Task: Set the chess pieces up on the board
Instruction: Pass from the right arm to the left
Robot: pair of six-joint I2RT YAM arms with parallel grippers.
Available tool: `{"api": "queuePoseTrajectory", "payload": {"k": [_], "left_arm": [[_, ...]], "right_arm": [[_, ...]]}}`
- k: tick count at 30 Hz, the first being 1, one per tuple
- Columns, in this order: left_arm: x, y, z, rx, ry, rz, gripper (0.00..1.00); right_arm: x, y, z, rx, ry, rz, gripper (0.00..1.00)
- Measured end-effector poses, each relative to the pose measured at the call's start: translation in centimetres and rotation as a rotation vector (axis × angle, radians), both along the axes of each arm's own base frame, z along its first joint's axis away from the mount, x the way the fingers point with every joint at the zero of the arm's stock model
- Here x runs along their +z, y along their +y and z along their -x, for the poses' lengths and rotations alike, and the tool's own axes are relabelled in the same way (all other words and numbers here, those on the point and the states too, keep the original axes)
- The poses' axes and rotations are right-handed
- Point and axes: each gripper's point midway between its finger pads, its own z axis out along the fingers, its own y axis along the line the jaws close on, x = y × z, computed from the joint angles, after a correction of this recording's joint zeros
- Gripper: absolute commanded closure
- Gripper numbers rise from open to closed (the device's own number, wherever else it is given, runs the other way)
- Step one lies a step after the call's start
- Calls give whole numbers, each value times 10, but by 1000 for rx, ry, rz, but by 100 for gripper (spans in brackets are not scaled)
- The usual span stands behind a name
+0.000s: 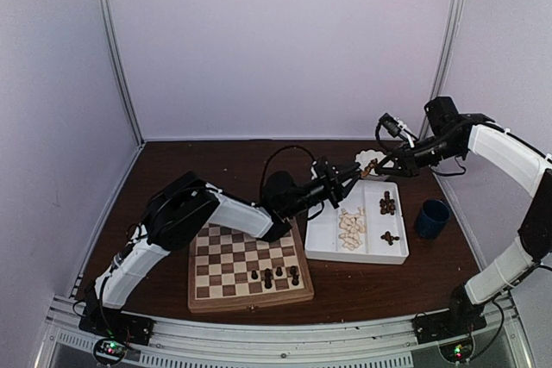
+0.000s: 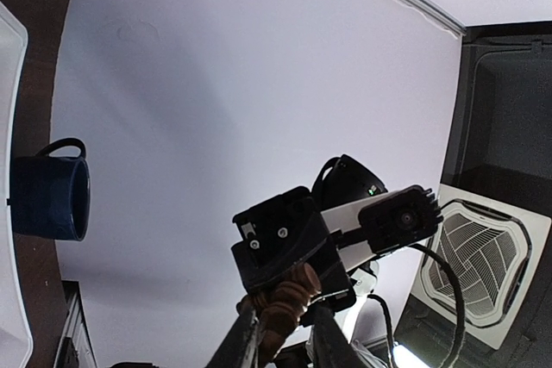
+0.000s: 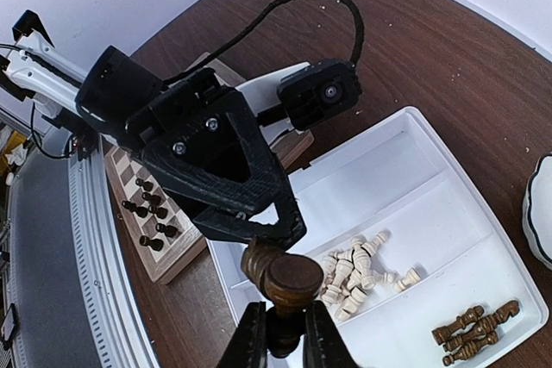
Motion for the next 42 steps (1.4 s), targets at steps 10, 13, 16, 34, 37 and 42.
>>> {"api": "queuePoseTrajectory", "payload": {"k": [10,13,16,34,37,42], "left_arm": [[-2,-1,1,-9,1,-9,76],[-3,-2,2,-15,1,-15,74],[-3,-2,3,-22,-2,-16,73],[-1,-4,6,-42,-10,-16,100],[-1,-3,5,-42,-8,-19,100],[-12,15,7,-72,2,-119,100]], "right_arm": [[-2,0,-1,-6,1,3,86],[-1,0,-1,-13,8,-1,86],[-1,0,-2,-17,8,-3,87],[-1,-1,-4,-35,19,-1,87],[-2,-2,-4,-36,18,1,87],[-4,-4,-6,-44,13,18,87]]}}
